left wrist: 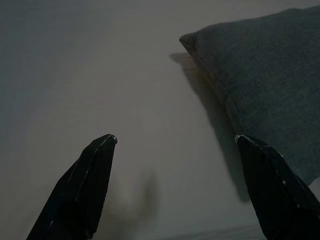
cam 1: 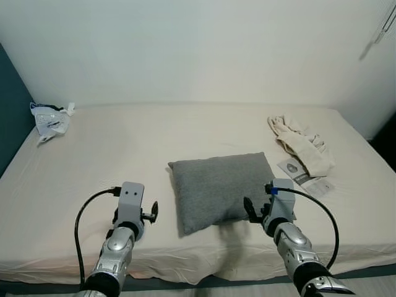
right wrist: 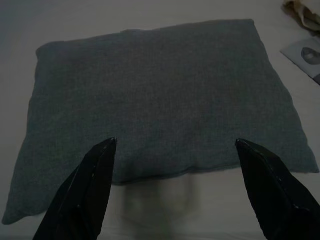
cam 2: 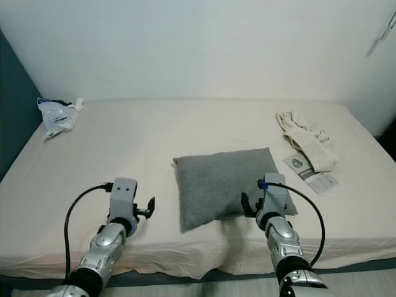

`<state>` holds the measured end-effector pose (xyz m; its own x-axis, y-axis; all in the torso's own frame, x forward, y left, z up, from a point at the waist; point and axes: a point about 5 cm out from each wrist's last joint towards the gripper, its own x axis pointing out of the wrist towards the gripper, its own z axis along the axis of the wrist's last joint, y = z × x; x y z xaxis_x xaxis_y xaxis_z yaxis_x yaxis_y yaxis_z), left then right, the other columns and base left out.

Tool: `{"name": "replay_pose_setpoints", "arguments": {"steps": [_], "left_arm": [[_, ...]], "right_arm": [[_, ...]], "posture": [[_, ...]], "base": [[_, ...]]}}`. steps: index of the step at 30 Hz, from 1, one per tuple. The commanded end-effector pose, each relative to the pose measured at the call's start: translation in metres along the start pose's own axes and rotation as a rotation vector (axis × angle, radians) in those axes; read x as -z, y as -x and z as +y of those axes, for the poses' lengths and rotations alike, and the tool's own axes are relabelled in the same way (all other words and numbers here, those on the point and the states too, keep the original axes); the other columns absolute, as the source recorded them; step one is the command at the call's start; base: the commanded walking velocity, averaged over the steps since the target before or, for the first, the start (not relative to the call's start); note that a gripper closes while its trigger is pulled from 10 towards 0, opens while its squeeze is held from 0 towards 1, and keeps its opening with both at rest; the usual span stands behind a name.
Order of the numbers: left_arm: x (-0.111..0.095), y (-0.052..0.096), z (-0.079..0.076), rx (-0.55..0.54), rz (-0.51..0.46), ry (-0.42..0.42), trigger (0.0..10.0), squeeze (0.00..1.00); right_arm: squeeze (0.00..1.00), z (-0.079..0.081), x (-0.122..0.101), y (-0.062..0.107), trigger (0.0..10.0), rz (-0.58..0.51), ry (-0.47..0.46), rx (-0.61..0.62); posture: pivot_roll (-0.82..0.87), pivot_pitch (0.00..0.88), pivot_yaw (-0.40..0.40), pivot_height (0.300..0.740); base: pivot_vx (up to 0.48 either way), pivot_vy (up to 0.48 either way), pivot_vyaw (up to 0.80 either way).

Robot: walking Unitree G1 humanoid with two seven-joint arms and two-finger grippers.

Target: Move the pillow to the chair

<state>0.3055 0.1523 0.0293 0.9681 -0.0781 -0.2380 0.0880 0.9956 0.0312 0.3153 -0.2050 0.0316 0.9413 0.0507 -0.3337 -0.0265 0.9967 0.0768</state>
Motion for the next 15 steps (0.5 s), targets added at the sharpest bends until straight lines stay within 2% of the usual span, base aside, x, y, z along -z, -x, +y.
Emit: {"name": "replay_pose_setpoints", "arguments": {"steps": [1, 6, 15], "left_arm": [[0.0025, 0.0016, 0.0011, -0.008, 0.010, 0.005, 10.0, 0.00], [0.0053, 0.0038, 0.0020, -0.016, 0.014, 0.007, 10.0, 0.00], [0.0083, 0.0057, -0.0003, -0.015, 0.023, -0.002, 10.0, 0.00]], "right_arm": [[0.00, 0.0000, 0.0002, -0.0003, 10.0, 0.009, -0.004, -0.004], [0.00, 0.0006, 0.0005, -0.0009, 10.0, 0.022, 0.014, -0.016], [0.00, -0.0034, 0.0011, 0.0004, 10.0, 0.024, 0.031, -0.002]], "posture": [[-0.04, 0.073, -0.029, 0.691], [-0.04, 0.065, -0.036, 0.666], [-0.04, 0.059, -0.038, 0.666]], "base": [[0.000, 0.000, 0.00], [0.000, 0.000, 0.00], [0.000, 0.000, 0.00]]}}
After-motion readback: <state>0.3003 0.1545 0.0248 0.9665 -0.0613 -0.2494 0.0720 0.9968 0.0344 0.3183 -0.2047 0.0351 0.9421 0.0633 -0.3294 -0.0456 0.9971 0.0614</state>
